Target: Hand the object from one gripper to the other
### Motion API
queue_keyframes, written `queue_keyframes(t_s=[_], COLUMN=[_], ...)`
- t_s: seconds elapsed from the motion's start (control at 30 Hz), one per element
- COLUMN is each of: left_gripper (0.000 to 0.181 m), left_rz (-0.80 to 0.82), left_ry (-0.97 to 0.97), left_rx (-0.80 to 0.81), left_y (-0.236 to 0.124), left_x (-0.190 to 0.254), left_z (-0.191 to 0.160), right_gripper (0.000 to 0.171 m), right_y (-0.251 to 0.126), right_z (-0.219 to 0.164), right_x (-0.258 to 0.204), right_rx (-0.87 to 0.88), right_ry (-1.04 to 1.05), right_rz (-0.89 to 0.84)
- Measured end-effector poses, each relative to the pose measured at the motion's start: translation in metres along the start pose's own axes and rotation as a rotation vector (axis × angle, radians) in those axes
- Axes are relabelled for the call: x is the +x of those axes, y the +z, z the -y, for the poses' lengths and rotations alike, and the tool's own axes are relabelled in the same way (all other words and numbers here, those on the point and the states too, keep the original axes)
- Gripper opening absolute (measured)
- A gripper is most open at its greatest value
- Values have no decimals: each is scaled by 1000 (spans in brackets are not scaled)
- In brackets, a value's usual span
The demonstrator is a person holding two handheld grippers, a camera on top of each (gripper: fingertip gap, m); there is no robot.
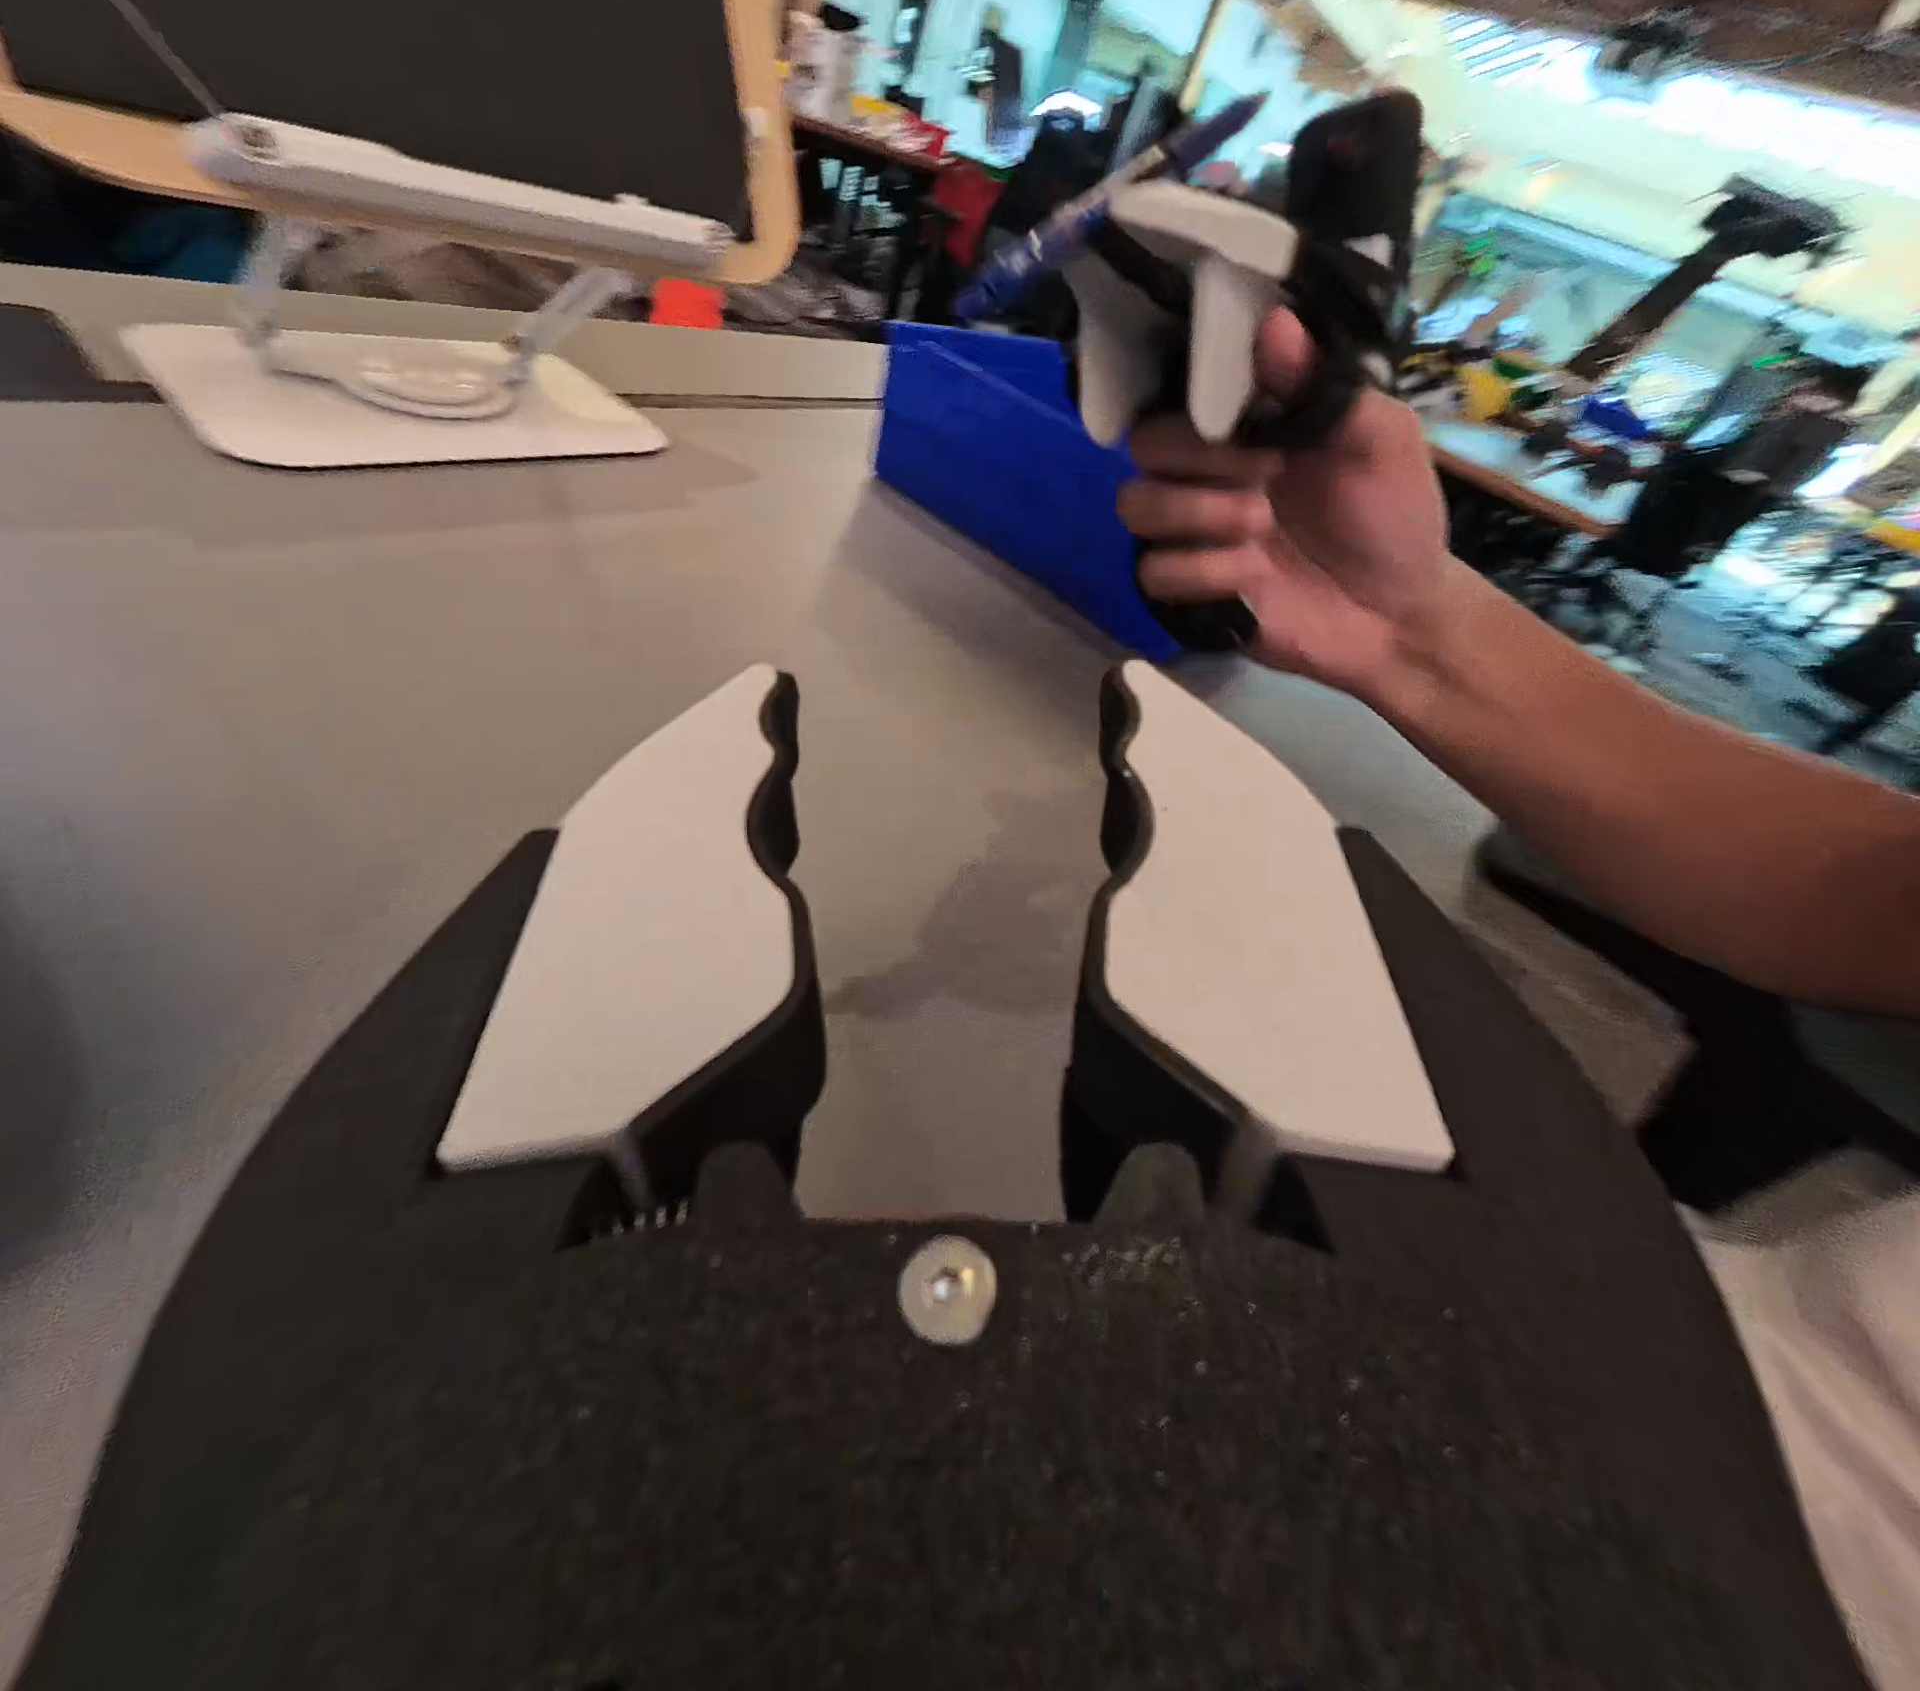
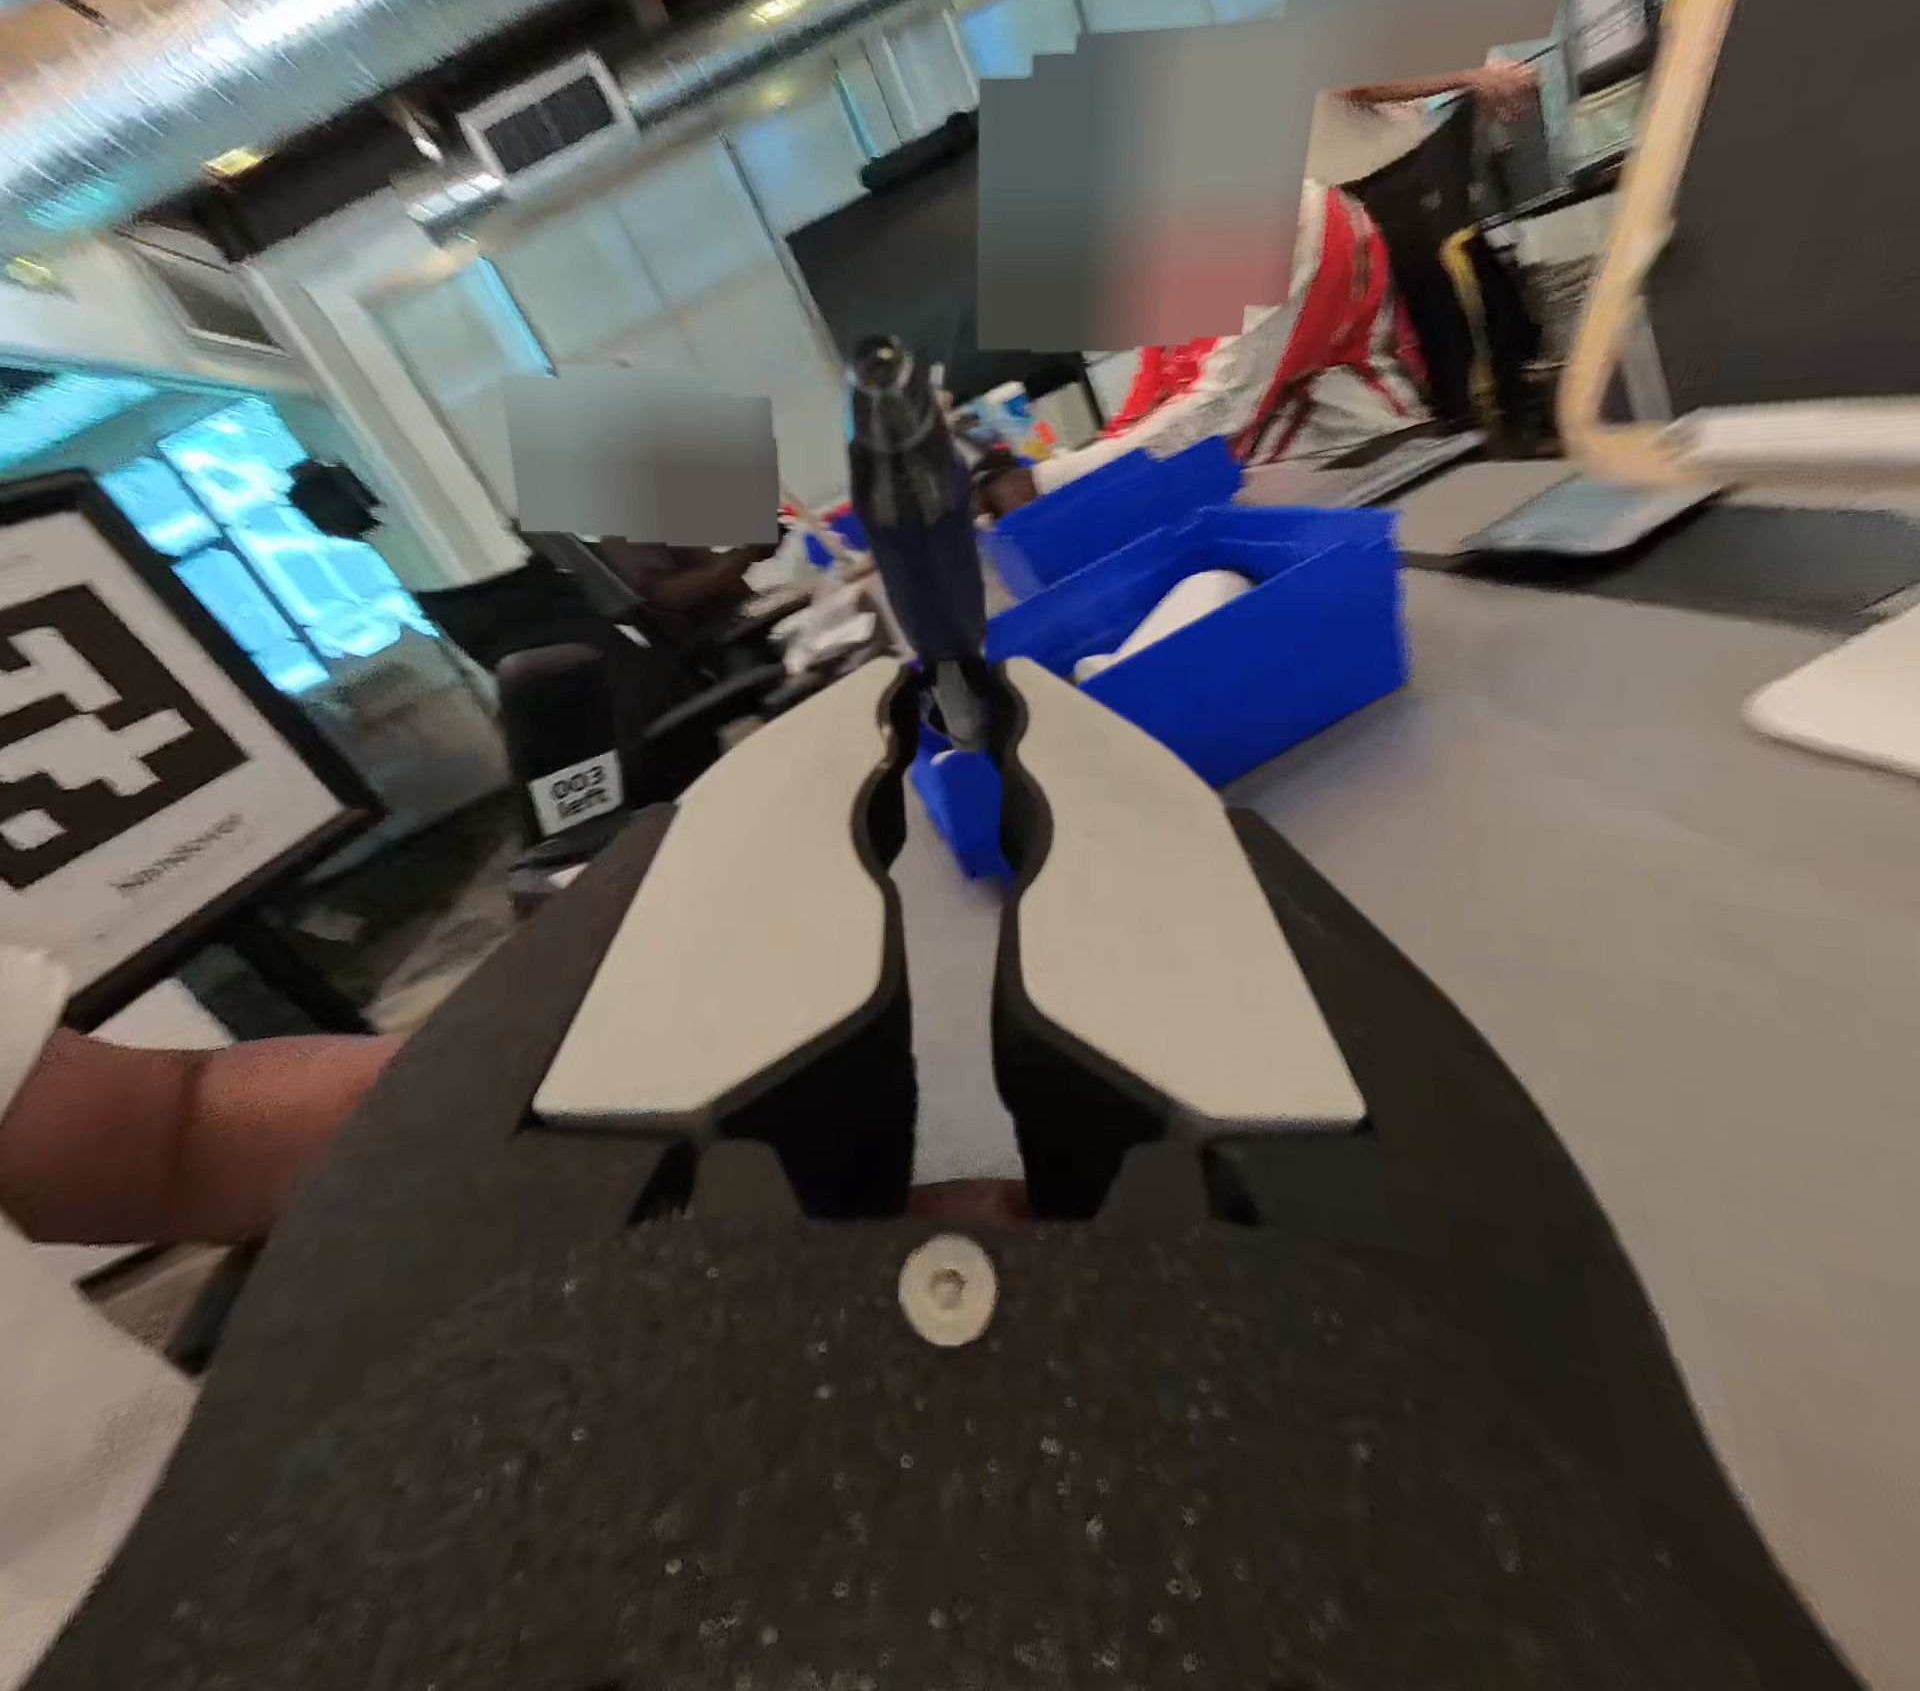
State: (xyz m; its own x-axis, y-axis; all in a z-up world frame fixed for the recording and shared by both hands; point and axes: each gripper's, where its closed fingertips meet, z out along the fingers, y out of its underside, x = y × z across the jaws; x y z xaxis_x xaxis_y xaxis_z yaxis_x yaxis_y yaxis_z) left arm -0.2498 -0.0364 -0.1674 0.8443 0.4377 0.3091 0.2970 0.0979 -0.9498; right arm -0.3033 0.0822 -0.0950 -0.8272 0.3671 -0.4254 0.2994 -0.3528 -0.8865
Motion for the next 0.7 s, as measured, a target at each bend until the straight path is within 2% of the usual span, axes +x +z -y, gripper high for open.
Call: queue_keyframes(t_s=[0.13, 0.2, 0.27, 0.33, 0.4, 0.47, 0.53, 0.6, 0.7], left_gripper=[55, 57, 57, 57, 57, 57, 57, 57, 56], left_rz=[-39, -60, -99, -114, -114, -116, -130, -129, -106], left_ry=[-25, -2, 13, 26, 46, 43, 16, 14, 61], left_rx=[-18, -55, -45, -38, -42, -33, -28, -31, -40], left_y=[-3, -1, -2, -3, -4, -5, -6, -8, -11], left_x=[9, 11, 17, 22, 23, 24, 25, 26, 27], left_z=[-4, -8, -5, -2, -1, 2, 4, 5, 6], right_gripper=[13, 13, 13, 13, 13, 13, 13, 13, 13], right_y=[-63, -109, -166, -219, -256, -267, -279, -292, -286], right_z=[86, 114, 120, 104, 69, 30, -2, -18, -28], right_x=[26, 55, 100, 143, 179, 202, 214, 226, 232], right_rx=[-21, -145, -353, -590, -806, -916, -1050, -1147, -1175], right_ry=[-147, -195, -193, -77, 130, 360, 503, 556, 655], right_rz=[-263, -478, -740, -914, -959, -891, -855, -885, -846])
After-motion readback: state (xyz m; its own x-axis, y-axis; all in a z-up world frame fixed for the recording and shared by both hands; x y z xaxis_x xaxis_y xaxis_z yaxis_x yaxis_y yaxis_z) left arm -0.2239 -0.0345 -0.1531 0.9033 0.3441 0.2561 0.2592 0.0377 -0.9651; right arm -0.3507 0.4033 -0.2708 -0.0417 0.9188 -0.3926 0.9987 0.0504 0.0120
